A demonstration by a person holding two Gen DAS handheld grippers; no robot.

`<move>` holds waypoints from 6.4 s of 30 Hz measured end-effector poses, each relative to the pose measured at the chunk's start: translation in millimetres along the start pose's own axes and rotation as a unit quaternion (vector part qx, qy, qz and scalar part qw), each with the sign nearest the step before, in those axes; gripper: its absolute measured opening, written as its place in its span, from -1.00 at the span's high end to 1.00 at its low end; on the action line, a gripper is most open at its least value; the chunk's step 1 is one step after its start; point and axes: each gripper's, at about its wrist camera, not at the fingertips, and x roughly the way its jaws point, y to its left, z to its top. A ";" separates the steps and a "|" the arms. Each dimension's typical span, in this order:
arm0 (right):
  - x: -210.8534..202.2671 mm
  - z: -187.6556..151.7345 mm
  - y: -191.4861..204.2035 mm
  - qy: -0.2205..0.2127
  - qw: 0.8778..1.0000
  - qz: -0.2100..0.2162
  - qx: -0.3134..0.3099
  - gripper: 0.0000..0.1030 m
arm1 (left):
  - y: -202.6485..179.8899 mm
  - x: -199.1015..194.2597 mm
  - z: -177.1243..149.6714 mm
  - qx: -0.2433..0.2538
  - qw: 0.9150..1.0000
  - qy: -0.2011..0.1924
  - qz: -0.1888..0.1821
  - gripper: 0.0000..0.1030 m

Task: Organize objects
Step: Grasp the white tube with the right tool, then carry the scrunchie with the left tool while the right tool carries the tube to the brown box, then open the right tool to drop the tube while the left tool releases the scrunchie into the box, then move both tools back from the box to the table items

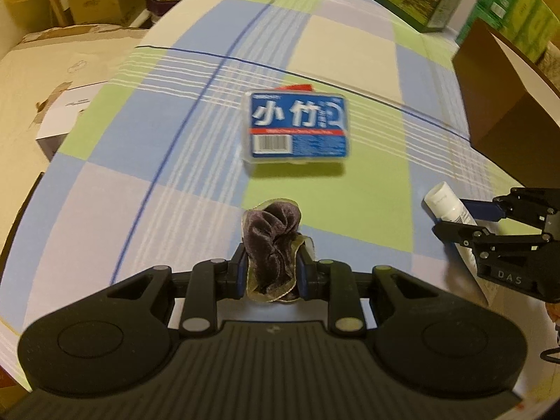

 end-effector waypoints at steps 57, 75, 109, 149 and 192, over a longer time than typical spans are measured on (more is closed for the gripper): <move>-252.3 -13.9 -258.5 -0.225 0.919 -0.194 0.260 0.40 | -304.8 -42.7 168.8 0.237 0.950 -0.149 -0.136 0.57; -190.1 -26.2 -344.3 -0.152 0.909 -0.219 0.321 0.40 | -342.7 23.4 199.7 0.262 0.953 -0.104 -0.115 0.57; -170.8 -24.7 -365.3 -0.157 0.905 -0.231 0.321 0.03 | -366.9 62.8 211.4 0.276 0.951 -0.088 -0.111 0.00; -216.1 -34.0 -262.0 -0.168 0.918 -0.194 0.303 -0.50 | -327.5 -24.5 163.5 0.244 0.954 -0.115 -0.135 -0.63; -176.3 -26.8 -52.7 -0.115 0.950 -0.094 0.276 -0.51 | -87.4 -90.5 27.9 0.109 0.986 -0.094 -0.090 -0.75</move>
